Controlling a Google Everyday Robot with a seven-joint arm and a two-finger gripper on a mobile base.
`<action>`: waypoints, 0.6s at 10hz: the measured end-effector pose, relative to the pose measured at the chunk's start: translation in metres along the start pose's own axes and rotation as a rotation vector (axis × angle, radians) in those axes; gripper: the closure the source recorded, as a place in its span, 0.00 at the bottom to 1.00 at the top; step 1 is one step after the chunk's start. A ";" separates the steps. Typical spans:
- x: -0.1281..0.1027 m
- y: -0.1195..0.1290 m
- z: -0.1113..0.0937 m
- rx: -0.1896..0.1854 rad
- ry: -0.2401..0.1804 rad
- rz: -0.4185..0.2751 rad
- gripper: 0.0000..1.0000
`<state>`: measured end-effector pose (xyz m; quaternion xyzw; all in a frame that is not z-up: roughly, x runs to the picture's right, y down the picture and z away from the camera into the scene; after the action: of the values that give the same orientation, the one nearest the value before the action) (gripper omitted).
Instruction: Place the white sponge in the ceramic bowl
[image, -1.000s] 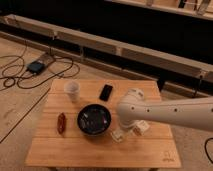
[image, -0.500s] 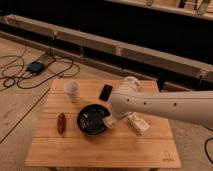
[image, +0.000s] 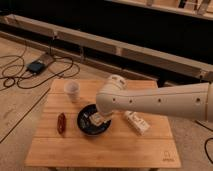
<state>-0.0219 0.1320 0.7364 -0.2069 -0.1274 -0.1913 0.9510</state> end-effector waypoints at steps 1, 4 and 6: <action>-0.001 -0.006 0.007 0.003 0.001 0.009 0.72; -0.007 -0.015 0.028 -0.009 -0.008 0.018 0.41; -0.014 -0.017 0.037 -0.019 -0.019 0.007 0.23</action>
<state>-0.0479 0.1383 0.7701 -0.2180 -0.1337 -0.1870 0.9485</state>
